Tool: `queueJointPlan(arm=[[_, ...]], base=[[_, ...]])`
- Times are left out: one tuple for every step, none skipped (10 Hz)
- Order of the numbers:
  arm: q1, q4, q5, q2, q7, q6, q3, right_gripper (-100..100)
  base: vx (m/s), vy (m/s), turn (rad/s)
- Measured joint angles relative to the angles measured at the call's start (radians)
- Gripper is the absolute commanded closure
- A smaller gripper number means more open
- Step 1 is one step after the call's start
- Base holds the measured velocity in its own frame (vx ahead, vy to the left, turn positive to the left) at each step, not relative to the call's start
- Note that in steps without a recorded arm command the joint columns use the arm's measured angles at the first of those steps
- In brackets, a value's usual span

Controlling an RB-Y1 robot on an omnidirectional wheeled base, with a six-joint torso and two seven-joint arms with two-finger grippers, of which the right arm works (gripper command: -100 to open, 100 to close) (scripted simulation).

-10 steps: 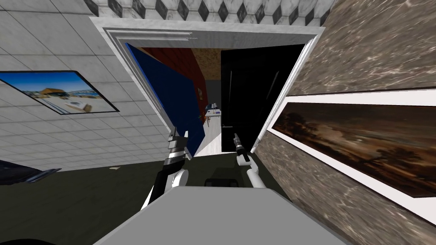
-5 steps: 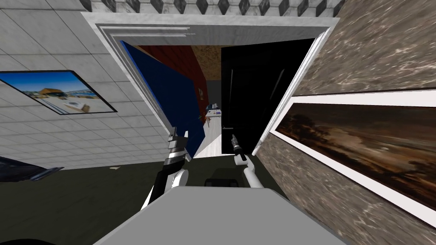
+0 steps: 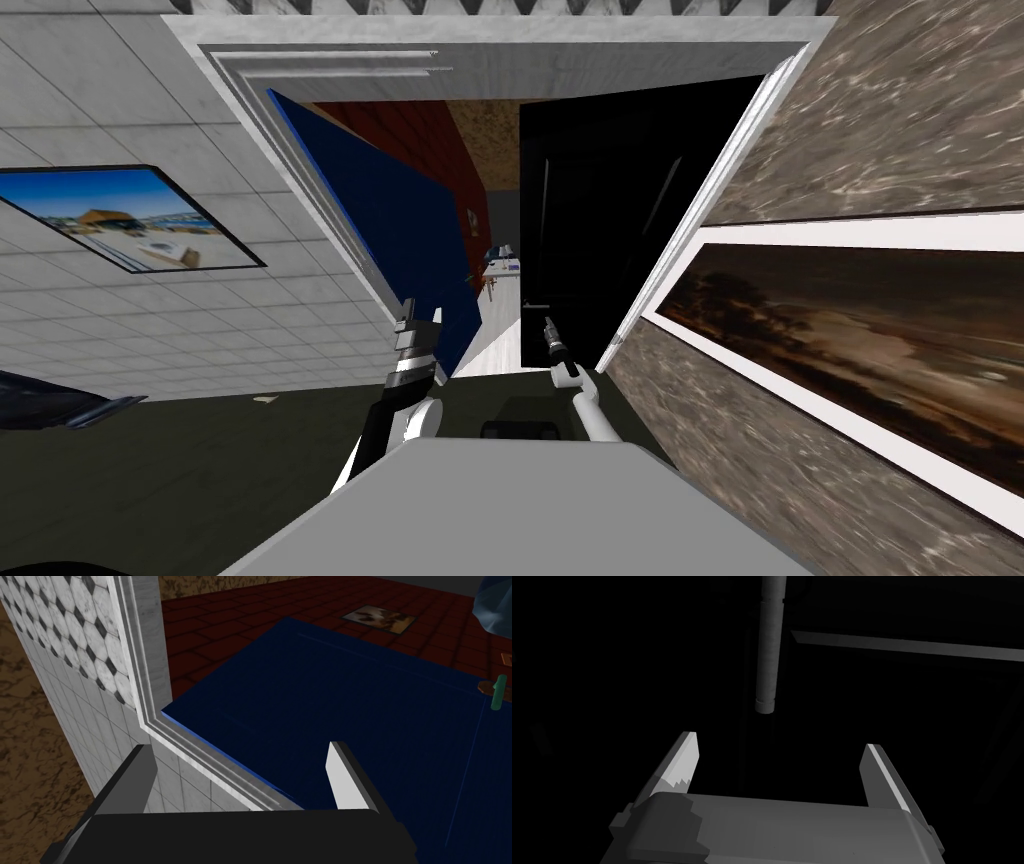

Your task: Push the door open

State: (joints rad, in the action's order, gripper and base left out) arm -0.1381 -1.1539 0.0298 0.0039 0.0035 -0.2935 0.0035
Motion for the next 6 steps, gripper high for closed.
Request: queueJointPlan(arm=[[0.001, -0.004, -0.001, -0.013, -0.002, 0.004, 0.000, -100], [-0.004, 0.005, -0.002, -0.020, -0.003, 0.001, -0.003, -100], [-0.007, 0.010, -0.002, -0.026, -0.002, -0.001, -0.006, -100], [-0.011, 0.015, -0.003, -0.028, -0.002, -0.002, -0.010, -100], [-0.014, 0.019, -0.004, -0.027, -0.001, -0.002, -0.012, -100], [-0.018, 0.024, -0.004, -0.025, -0.001, -0.004, -0.015, -100]], base=[[0.211, 0.009, 0.016], [0.244, 0.022, 0.022], [0.223, 0.004, 0.016], [0.208, -0.001, 0.021], [0.195, 0.031, 0.021], [0.210, 0.025, 0.016]])
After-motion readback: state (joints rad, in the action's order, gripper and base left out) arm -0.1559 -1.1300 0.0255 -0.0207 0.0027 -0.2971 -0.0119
